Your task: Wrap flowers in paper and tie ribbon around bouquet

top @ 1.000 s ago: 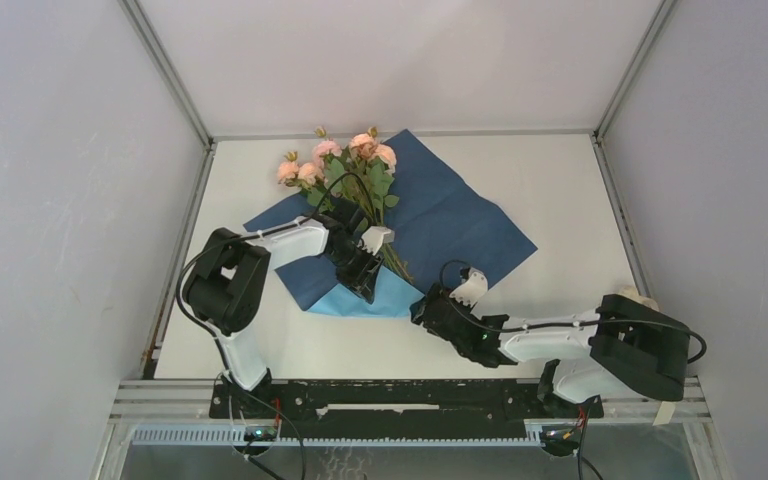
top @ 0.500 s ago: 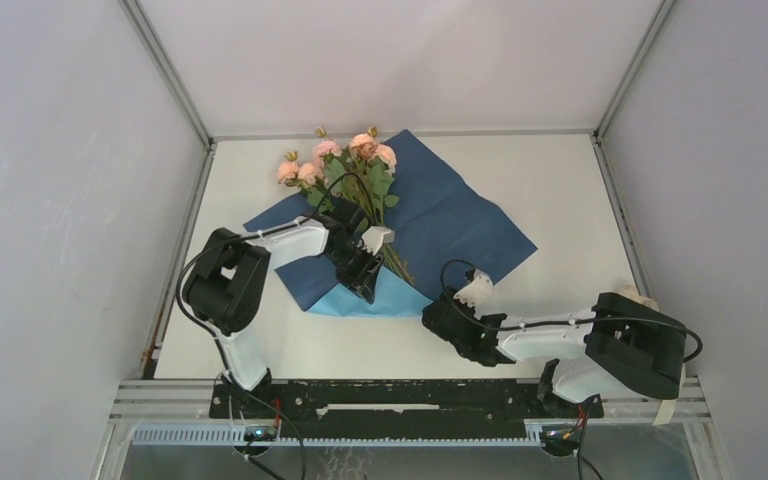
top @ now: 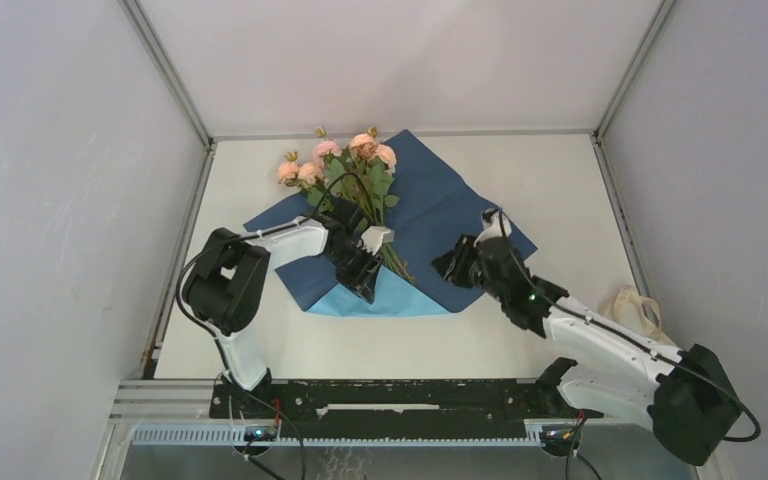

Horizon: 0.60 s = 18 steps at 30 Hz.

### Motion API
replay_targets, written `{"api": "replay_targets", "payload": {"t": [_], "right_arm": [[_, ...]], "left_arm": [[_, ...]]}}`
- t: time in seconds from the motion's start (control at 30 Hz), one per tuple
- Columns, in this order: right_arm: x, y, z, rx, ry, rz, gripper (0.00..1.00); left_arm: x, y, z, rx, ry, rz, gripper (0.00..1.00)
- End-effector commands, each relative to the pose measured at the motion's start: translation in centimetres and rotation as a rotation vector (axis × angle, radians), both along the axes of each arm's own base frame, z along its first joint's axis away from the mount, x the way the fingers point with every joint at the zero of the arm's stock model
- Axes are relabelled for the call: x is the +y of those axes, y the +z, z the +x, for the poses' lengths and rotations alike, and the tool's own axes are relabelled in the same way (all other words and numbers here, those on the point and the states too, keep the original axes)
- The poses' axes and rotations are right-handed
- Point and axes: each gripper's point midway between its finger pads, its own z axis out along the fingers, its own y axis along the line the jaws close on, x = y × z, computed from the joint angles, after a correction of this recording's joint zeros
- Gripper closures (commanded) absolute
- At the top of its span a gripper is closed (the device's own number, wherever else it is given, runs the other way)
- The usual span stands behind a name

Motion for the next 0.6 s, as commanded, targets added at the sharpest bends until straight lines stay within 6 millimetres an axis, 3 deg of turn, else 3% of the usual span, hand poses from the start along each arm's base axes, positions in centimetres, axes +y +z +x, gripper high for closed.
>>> {"api": "replay_targets", "payload": {"t": [0.0,0.17,0.3,0.57], "right_arm": [[0.8,1.9,2.9,-0.033,0.119,0.02,0.67],[3.2,-2.5,5.1,0.12,0.191,-0.043,0.79],[3.8,-6.7,5.3,0.234,0.204,-0.1,0.82],[6.0,-10.7,4.2,0.311,0.27,-0.109,0.84]], "left_arm": [[1.1,-0.6,1.6,-0.078,0.026,0.046,0.53],[1.3,-0.4,1.7,-0.084,0.038,0.047,0.54],[1.3,-0.3,1.8,-0.091,0.046,0.044,0.54],[1.6,0.0,1.8,-0.1,0.057,0.04,0.55]]}}
